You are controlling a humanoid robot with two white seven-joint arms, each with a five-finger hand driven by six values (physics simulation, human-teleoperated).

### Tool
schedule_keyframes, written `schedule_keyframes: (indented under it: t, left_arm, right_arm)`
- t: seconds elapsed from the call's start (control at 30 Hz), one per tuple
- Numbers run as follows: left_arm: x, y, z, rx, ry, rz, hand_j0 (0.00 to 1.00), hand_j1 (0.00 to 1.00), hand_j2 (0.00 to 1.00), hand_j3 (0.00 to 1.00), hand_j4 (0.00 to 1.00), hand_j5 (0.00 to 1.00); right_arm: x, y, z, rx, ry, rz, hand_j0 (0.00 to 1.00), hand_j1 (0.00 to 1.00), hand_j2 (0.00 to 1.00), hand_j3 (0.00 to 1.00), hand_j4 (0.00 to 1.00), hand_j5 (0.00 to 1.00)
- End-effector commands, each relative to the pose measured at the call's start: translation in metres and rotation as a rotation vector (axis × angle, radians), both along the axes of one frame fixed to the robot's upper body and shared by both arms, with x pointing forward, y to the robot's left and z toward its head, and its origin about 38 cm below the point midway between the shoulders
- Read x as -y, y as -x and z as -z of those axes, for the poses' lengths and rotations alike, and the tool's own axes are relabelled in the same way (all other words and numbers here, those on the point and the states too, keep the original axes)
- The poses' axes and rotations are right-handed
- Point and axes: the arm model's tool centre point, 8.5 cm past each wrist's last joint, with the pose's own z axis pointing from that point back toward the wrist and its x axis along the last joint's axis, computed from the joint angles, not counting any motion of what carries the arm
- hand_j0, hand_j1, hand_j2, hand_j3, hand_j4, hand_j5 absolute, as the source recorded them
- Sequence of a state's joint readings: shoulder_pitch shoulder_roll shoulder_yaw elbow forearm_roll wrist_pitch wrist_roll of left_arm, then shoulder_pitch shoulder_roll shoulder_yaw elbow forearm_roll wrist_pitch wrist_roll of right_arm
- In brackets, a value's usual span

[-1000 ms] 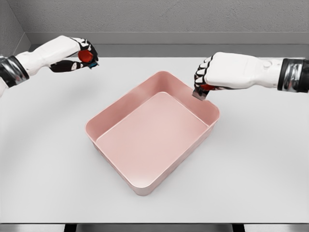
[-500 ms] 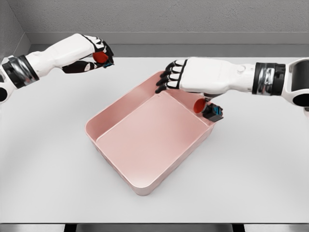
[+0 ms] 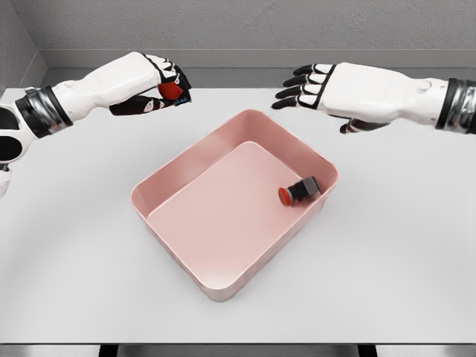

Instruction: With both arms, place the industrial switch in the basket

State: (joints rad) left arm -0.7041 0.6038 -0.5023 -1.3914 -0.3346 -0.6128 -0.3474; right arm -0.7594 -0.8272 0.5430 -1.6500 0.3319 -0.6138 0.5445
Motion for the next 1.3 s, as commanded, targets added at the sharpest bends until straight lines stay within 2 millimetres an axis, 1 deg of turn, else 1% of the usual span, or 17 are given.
schedule_keyframes:
  t: [0.0, 0.1, 0.13, 0.2, 0.23, 0.3, 0.37, 0.47, 0.53, 0.63, 0.67, 0.7, 0.77, 0.83, 0.87, 1.03, 1.27]
  left_arm:
    - [0.005, 0.004, -0.006, 0.015, 0.009, 0.019, 0.5, 0.5, 0.5, 0.5, 0.5, 0.5]
    - [0.012, 0.01, -0.007, 0.025, 0.008, 0.044, 0.5, 0.5, 0.5, 0.5, 0.5, 0.5]
    - [0.016, 0.014, -0.007, 0.029, 0.009, 0.058, 0.5, 0.5, 0.5, 0.5, 0.5, 0.5]
    - [0.024, 0.023, -0.006, 0.035, 0.01, 0.087, 0.5, 0.5, 0.5, 0.5, 0.5, 0.5]
    - [0.028, 0.026, -0.005, 0.038, 0.006, 0.102, 0.5, 0.5, 0.5, 0.5, 0.5, 0.5]
    - [0.039, 0.035, -0.004, 0.044, 0.001, 0.141, 0.5, 0.5, 0.5, 0.5, 0.5, 0.5]
    - [0.048, 0.043, -0.004, 0.051, -0.006, 0.175, 0.51, 0.51, 0.51, 0.51, 0.51, 0.51]
    - [0.056, 0.052, -0.007, 0.066, -0.003, 0.208, 0.51, 0.51, 0.51, 0.51, 0.51, 0.51]
    - [0.064, 0.058, -0.002, 0.058, -0.013, 0.235, 0.51, 0.51, 0.51, 0.51, 0.51, 0.51]
    - [0.069, 0.063, -0.002, 0.063, -0.018, 0.256, 0.53, 0.53, 0.53, 0.53, 0.53, 0.53]
    - [0.07, 0.064, -0.002, 0.062, -0.021, 0.262, 0.56, 0.56, 0.56, 0.56, 0.56, 0.56]
    - [0.072, 0.066, -0.003, 0.067, -0.02, 0.271, 0.61, 0.61, 0.61, 0.61, 0.61, 0.61]
    - [0.074, 0.068, -0.004, 0.07, -0.019, 0.277, 0.76, 0.76, 0.76, 0.76, 0.76, 0.76]
    - [0.077, 0.071, -0.007, 0.081, -0.018, 0.289, 0.93, 0.93, 0.93, 0.93, 0.93, 0.93]
    - [0.077, 0.072, -0.008, 0.085, -0.016, 0.293, 1.0, 1.0, 1.0, 1.0, 1.0, 1.0]
    - [0.078, 0.073, -0.008, 0.086, -0.013, 0.296, 1.0, 1.0, 1.0, 1.0, 1.0, 1.0]
    - [0.085, 0.078, -0.013, 0.103, -0.011, 0.321, 1.0, 1.0, 1.0, 1.0, 1.0, 1.0]
  right_arm:
    - [0.053, -0.016, -0.009, -0.017, -0.026, 0.152, 1.0, 1.0, 1.0, 1.0, 1.0, 1.0]
    - [0.097, -0.023, 0.007, -0.104, -0.066, 0.263, 1.0, 1.0, 1.0, 1.0, 1.0, 1.0]
    - [0.103, -0.024, 0.017, -0.13, -0.068, 0.283, 1.0, 1.0, 1.0, 1.0, 1.0, 1.0]
    - [0.118, -0.023, 0.044, -0.197, -0.067, 0.331, 1.0, 1.0, 1.0, 1.0, 1.0, 1.0]
    - [0.123, -0.023, 0.051, -0.215, -0.067, 0.348, 1.0, 1.0, 1.0, 1.0, 1.0, 1.0]
    - [0.126, -0.019, 0.062, -0.24, -0.06, 0.357, 1.0, 1.0, 1.0, 1.0, 1.0, 1.0]
    - [0.129, -0.018, 0.064, -0.247, -0.057, 0.362, 1.0, 1.0, 1.0, 1.0, 1.0, 1.0]
    - [0.133, -0.018, 0.063, -0.246, -0.052, 0.372, 1.0, 1.0, 1.0, 1.0, 1.0, 1.0]
    - [0.134, -0.018, 0.063, -0.246, -0.052, 0.374, 1.0, 1.0, 1.0, 1.0, 1.0, 1.0]
    - [0.135, -0.018, 0.064, -0.248, -0.052, 0.378, 1.0, 1.0, 1.0, 1.0, 1.0, 1.0]
    - [0.135, -0.018, 0.064, -0.248, -0.052, 0.378, 1.0, 1.0, 1.0, 1.0, 1.0, 1.0]
    - [0.135, -0.018, 0.065, -0.25, -0.051, 0.379, 1.0, 1.0, 1.0, 1.0, 1.0, 1.0]
    - [0.135, -0.017, 0.067, -0.256, -0.049, 0.379, 1.0, 1.0, 1.0, 1.0, 1.0, 1.0]
    - [0.135, -0.017, 0.067, -0.257, -0.049, 0.378, 1.0, 1.0, 1.0, 1.0, 1.0, 1.0]
    - [0.135, -0.017, 0.067, -0.257, -0.049, 0.378, 1.0, 1.0, 1.0, 1.0, 1.0, 1.0]
    - [0.135, -0.017, 0.068, -0.257, -0.048, 0.377, 1.0, 1.0, 1.0, 1.0, 1.0, 1.0]
    - [0.135, -0.017, 0.068, -0.257, -0.048, 0.377, 1.0, 1.0, 1.0, 1.0, 1.0, 1.0]
